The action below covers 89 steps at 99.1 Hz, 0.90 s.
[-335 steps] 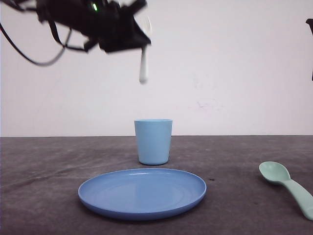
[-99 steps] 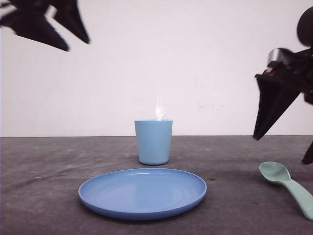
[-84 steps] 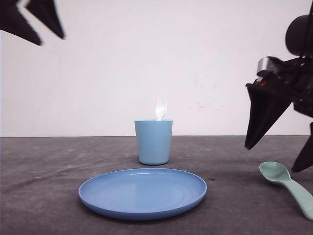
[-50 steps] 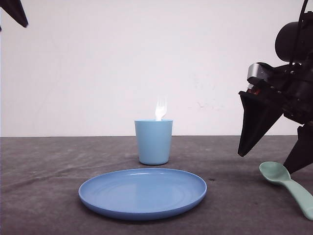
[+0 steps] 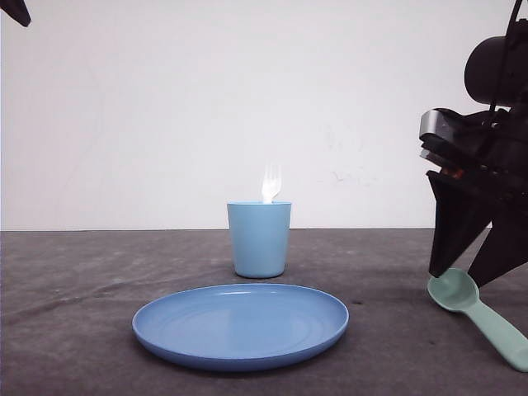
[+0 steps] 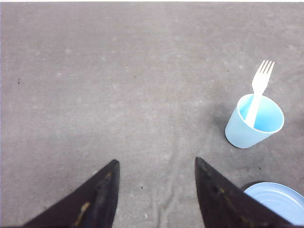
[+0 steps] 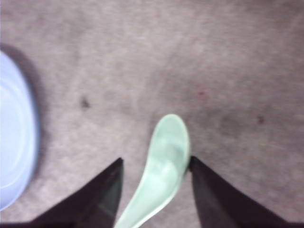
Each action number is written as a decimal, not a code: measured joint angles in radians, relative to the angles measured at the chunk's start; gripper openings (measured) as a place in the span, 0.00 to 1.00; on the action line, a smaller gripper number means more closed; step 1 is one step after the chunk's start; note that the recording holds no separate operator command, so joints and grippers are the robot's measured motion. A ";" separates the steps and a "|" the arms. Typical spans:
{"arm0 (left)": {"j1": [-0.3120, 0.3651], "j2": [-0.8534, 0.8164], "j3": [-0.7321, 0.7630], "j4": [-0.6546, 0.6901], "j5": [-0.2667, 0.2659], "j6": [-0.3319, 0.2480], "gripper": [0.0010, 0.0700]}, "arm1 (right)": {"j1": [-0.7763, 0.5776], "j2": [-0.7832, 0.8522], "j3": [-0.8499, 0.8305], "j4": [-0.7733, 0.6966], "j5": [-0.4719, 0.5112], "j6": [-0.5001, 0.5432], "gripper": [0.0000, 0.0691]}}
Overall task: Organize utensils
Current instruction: 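Lower the right gripper onto the mint-green spoon and grasp it, then lift the green spoon with the right gripper and insert it into the cup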
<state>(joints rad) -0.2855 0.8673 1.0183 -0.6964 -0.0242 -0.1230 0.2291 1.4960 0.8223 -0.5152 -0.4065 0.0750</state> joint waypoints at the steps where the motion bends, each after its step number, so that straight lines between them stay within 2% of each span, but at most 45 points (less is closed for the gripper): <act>1: 0.000 0.000 0.000 0.000 0.000 0.000 0.42 | 0.000 0.001 0.000 0.000 0.002 0.000 0.35; 17: 0.000 0.000 0.000 0.000 0.000 0.000 0.42 | 0.001 0.026 0.000 -0.002 0.016 0.000 0.26; 31: 0.000 0.000 0.000 0.000 0.000 0.001 0.42 | 0.006 0.027 0.000 0.000 0.034 0.000 0.12; 46: 0.000 0.000 0.000 0.000 0.000 0.005 0.42 | 0.006 0.027 0.000 0.002 0.040 0.000 0.04; 63: 0.000 0.000 0.000 0.000 0.000 0.012 0.42 | 0.012 0.027 0.000 0.049 0.039 0.006 0.02; 89: 0.000 0.000 0.000 0.000 0.000 0.019 0.42 | 0.058 0.027 0.083 0.156 -0.037 0.042 0.02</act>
<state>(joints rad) -0.2855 0.8673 1.0183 -0.6960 -0.0242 -0.1040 0.2874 1.5227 0.9054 -0.3592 -0.4435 0.1165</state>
